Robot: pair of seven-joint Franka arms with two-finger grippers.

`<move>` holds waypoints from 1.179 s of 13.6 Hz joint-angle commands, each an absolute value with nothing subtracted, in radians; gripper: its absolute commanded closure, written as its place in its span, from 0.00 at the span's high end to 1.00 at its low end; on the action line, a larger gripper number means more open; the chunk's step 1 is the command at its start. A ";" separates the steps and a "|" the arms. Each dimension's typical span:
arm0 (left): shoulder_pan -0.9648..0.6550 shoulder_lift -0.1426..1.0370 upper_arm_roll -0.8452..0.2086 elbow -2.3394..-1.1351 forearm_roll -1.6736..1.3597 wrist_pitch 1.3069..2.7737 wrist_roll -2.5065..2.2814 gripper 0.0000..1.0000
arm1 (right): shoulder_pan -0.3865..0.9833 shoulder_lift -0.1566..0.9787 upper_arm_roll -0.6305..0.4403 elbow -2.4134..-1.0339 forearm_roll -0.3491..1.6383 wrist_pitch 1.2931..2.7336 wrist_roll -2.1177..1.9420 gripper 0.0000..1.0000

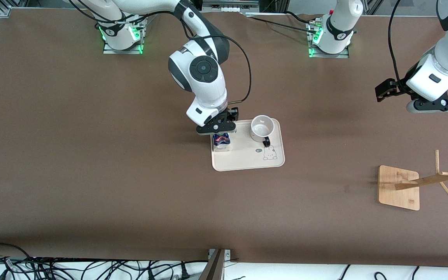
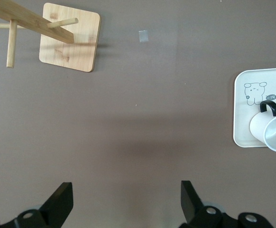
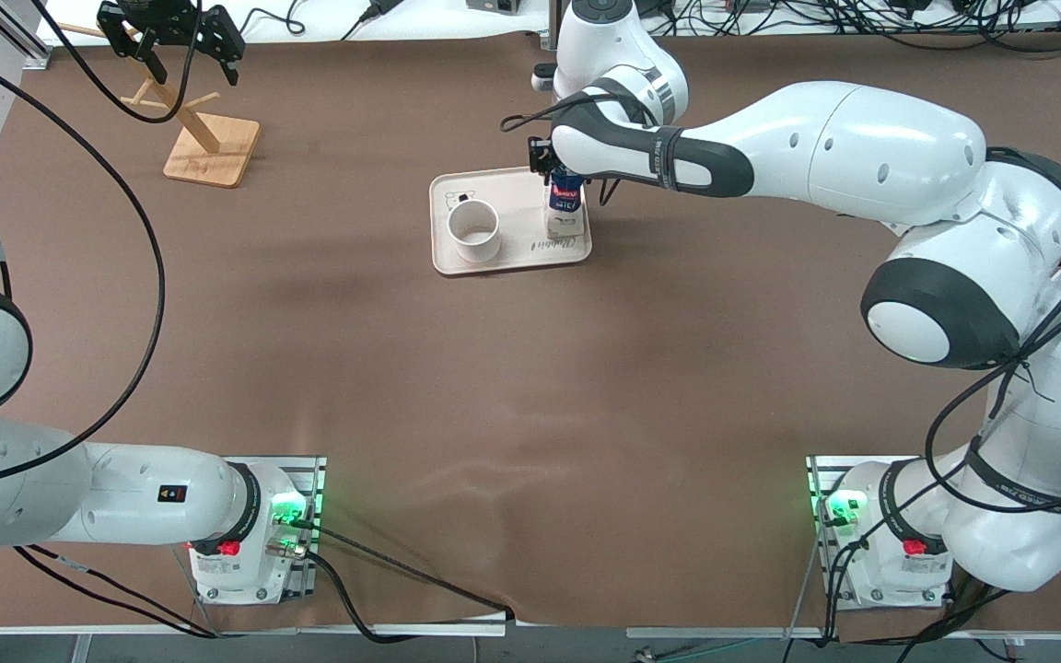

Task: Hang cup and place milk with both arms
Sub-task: 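Grasp the milk carton with the right gripper and lift it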

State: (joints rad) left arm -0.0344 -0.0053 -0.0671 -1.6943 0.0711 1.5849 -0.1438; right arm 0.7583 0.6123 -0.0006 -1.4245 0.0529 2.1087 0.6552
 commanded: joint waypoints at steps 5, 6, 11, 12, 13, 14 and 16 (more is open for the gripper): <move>-0.041 0.000 -0.084 -1.661 0.077 1.557 -0.184 1.00 | 0.765 0.611 -0.012 -1.399 0.040 2.097 0.660 0.48; -0.038 0.000 -0.084 -1.661 0.077 1.555 -0.184 1.00 | 0.762 0.611 -0.012 -1.390 0.044 2.094 0.658 0.48; -0.038 0.000 -0.084 -1.661 0.077 1.555 -0.184 1.00 | 0.714 0.611 -0.014 -1.253 0.069 1.913 0.631 0.48; -0.040 -0.002 -0.086 -1.661 0.077 1.554 -0.187 1.00 | 0.678 0.591 -0.014 -1.252 0.089 1.898 0.588 0.48; -0.041 -0.002 -0.086 -1.661 0.078 1.552 -0.195 1.00 | 0.646 0.568 -0.015 -1.261 0.118 1.893 0.527 0.48; -0.043 0.000 -0.086 -1.660 0.080 1.552 -0.196 1.00 | 0.611 0.548 -0.018 -1.291 0.133 1.869 0.455 0.49; -0.046 0.000 -0.086 -1.661 0.080 1.552 -0.198 1.00 | 0.511 0.497 -0.020 -1.354 0.173 1.859 0.340 0.50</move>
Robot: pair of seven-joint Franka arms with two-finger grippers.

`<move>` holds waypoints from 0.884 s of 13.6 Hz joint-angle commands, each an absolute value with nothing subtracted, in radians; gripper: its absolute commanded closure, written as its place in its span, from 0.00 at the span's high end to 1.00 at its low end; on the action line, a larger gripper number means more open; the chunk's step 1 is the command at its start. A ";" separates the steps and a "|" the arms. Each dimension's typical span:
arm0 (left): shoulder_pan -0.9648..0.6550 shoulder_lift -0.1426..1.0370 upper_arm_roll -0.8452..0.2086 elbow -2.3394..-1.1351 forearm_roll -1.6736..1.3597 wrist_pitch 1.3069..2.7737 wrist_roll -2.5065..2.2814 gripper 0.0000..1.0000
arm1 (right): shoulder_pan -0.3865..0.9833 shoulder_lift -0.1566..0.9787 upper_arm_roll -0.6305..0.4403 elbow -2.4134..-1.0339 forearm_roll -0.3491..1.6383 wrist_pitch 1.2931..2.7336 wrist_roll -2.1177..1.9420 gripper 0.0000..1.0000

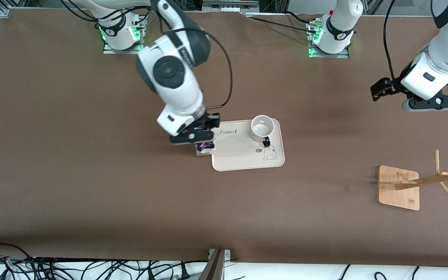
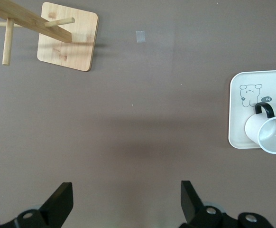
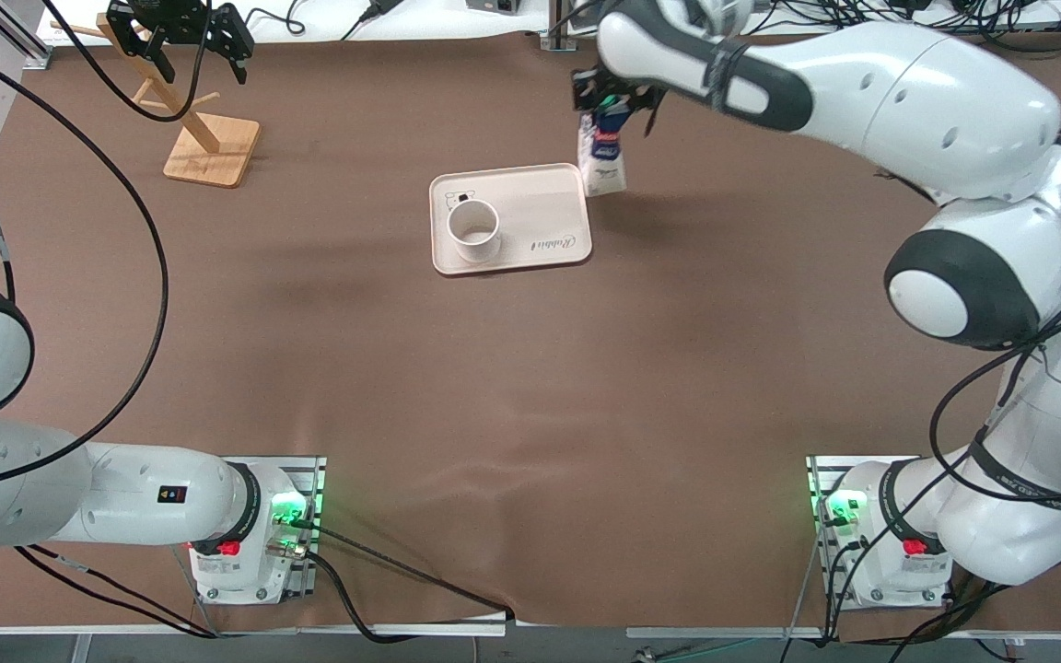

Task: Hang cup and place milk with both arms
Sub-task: 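Carry the carton off the tray with the right gripper while the left gripper advances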

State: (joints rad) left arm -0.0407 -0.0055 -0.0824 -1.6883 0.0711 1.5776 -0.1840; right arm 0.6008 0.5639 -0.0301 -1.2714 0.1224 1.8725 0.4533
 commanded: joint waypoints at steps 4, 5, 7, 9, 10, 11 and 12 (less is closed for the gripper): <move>-0.045 0.000 -0.084 -1.660 0.078 1.552 -0.206 1.00 | 0.324 0.367 -0.032 -1.578 0.201 1.867 0.024 0.50; -0.046 0.000 -0.086 -1.660 0.078 1.552 -0.209 1.00 | 0.304 0.329 -0.047 -1.638 0.201 1.870 -0.018 0.50; -0.049 -0.002 -0.095 -1.661 0.077 1.549 -0.248 1.00 | 0.302 0.238 -0.107 -1.785 0.201 1.923 -0.057 0.50; -0.046 -0.002 -0.126 -1.660 0.078 1.532 -0.288 1.00 | 0.302 0.151 -0.149 -1.932 0.193 2.006 -0.066 0.50; -0.046 -0.002 -0.136 -1.660 0.078 1.531 -0.307 1.00 | 0.302 0.123 -0.165 -1.977 0.193 2.028 -0.066 0.50; -0.046 -0.002 -0.143 -1.660 0.078 1.531 -0.317 1.00 | 0.302 0.106 -0.182 -2.011 0.192 2.051 -0.067 0.50; -0.046 -0.002 -0.144 -1.661 0.078 1.531 -0.319 1.00 | 0.302 0.095 -0.201 -2.041 0.192 2.072 -0.078 0.50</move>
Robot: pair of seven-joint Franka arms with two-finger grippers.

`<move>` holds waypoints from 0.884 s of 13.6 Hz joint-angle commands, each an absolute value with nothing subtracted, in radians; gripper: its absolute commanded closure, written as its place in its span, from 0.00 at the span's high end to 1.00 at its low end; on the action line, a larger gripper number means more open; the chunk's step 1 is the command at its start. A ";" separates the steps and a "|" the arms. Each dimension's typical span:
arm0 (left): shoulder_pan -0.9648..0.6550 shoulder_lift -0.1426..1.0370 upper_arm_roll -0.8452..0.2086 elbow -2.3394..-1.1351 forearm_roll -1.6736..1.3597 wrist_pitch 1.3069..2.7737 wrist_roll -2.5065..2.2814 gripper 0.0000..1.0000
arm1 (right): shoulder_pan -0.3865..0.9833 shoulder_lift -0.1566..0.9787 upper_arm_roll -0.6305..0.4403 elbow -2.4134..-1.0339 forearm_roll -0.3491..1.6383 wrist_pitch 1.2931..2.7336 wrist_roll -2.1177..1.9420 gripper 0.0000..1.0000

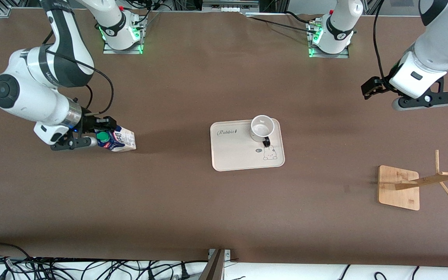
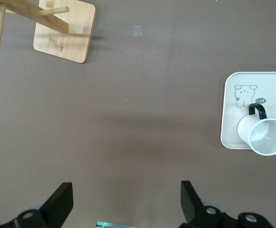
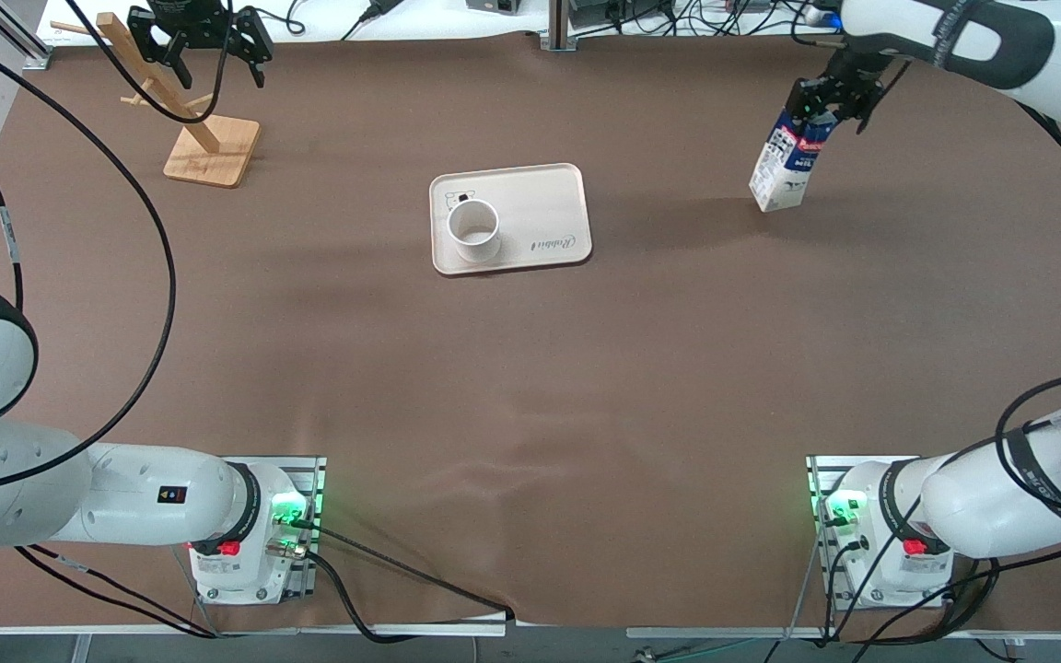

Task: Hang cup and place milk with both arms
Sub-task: 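Carry the carton off the tray with the right gripper while the left gripper advances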

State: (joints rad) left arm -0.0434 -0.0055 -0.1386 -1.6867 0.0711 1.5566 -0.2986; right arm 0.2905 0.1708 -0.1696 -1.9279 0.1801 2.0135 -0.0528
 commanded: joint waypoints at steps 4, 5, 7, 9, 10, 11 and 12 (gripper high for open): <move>-0.046 0.000 -0.144 -1.658 0.081 1.532 -0.321 1.00 | 0.302 0.086 -0.212 -2.132 0.187 2.206 -0.095 0.50; -0.049 0.000 -0.150 -1.658 0.078 1.537 -0.336 1.00 | 0.301 0.092 -0.212 -2.132 0.184 2.220 -0.094 0.50; -0.054 0.024 -0.192 -1.657 0.063 1.566 -0.389 1.00 | 0.299 0.107 -0.212 -2.131 0.181 2.250 -0.095 0.50; -0.054 0.093 -0.265 -1.649 0.054 1.575 -0.402 1.00 | 0.298 0.133 -0.212 -2.131 0.181 2.284 -0.095 0.51; -0.060 0.135 -0.309 -1.649 0.060 1.575 -0.405 1.00 | 0.298 0.144 -0.212 -2.131 0.181 2.299 -0.095 0.51; -0.069 0.185 -0.348 -1.648 0.069 1.583 -0.429 1.00 | 0.298 0.150 -0.212 -2.131 0.181 2.307 -0.095 0.51; -0.087 0.225 -0.363 -1.647 0.069 1.636 -0.512 1.00 | 0.298 0.155 -0.212 -2.131 0.181 2.307 -0.095 0.51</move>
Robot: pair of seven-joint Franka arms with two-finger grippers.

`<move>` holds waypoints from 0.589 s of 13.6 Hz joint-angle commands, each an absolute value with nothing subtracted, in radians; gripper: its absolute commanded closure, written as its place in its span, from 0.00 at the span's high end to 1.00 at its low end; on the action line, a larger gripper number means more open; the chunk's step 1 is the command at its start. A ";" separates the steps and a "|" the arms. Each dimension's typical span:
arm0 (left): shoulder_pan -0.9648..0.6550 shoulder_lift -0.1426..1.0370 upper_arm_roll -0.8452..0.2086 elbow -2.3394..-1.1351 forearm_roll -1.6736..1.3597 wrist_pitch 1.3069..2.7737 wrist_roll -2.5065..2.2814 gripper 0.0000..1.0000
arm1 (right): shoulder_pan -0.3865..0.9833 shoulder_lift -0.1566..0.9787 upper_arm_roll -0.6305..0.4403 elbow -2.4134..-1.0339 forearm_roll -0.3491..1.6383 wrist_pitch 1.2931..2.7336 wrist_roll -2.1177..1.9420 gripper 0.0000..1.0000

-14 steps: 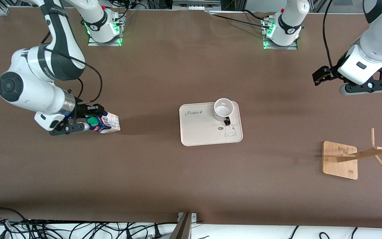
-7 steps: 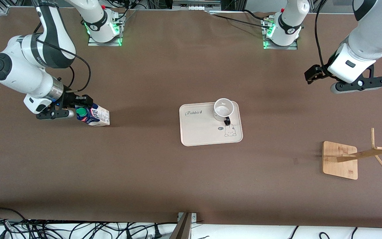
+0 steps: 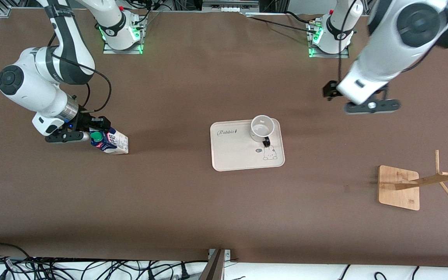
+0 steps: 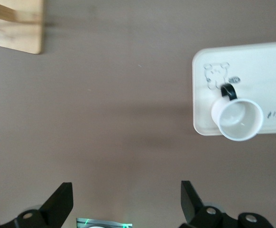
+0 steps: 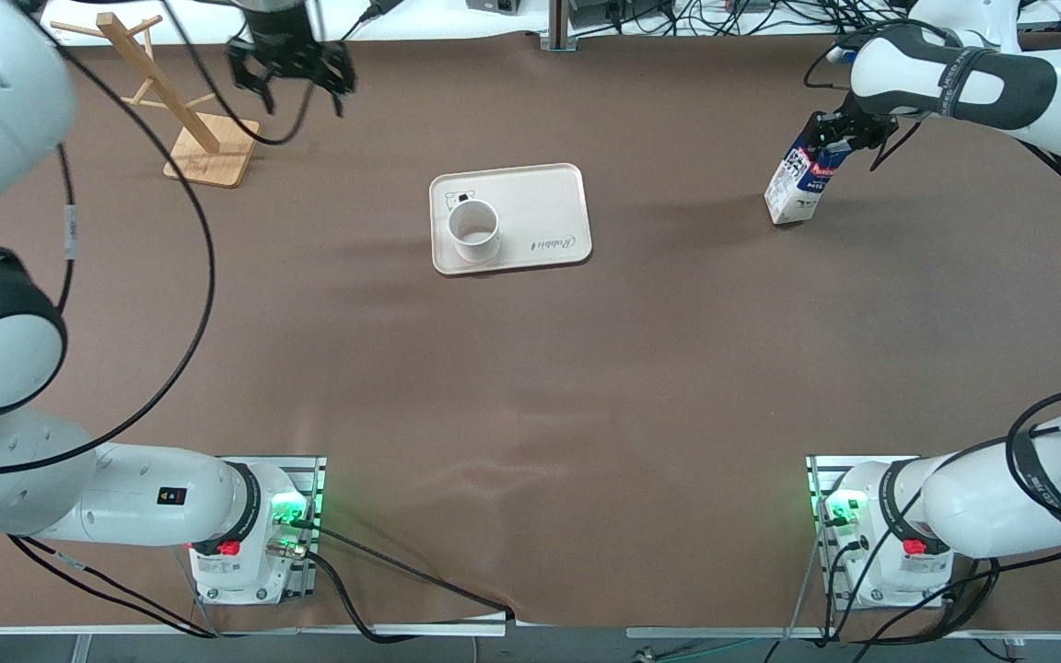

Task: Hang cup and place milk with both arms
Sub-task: 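Set the carton down with the right gripper while the left gripper grasps the mug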

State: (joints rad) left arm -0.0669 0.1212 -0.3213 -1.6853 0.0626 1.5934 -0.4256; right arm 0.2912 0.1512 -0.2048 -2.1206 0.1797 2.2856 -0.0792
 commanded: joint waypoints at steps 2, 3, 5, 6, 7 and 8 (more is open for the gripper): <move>-0.158 0.325 -0.365 -1.651 0.074 1.796 -0.750 1.00 | 0.298 0.164 -0.212 -2.131 0.181 2.309 -0.094 0.56; -0.185 0.369 -0.365 -1.652 0.107 1.863 -0.862 1.00 | 0.298 0.169 -0.212 -2.131 0.181 2.307 -0.095 0.61; -0.250 0.441 -0.367 -1.655 0.129 1.963 -1.033 1.00 | 0.296 0.169 -0.213 -2.120 0.181 2.301 -0.094 0.91; -0.285 0.468 -0.364 -1.657 0.130 2.000 -1.095 1.00 | 0.296 0.169 -0.213 -2.115 0.181 2.299 -0.094 1.00; -0.304 0.504 -0.362 -1.658 0.132 2.055 -1.129 1.00 | 0.296 0.164 -0.213 -2.105 0.181 2.293 -0.094 1.00; -0.317 0.529 -0.364 -1.667 0.155 2.119 -1.143 1.00 | 0.296 0.161 -0.213 -2.088 0.179 2.271 -0.094 1.00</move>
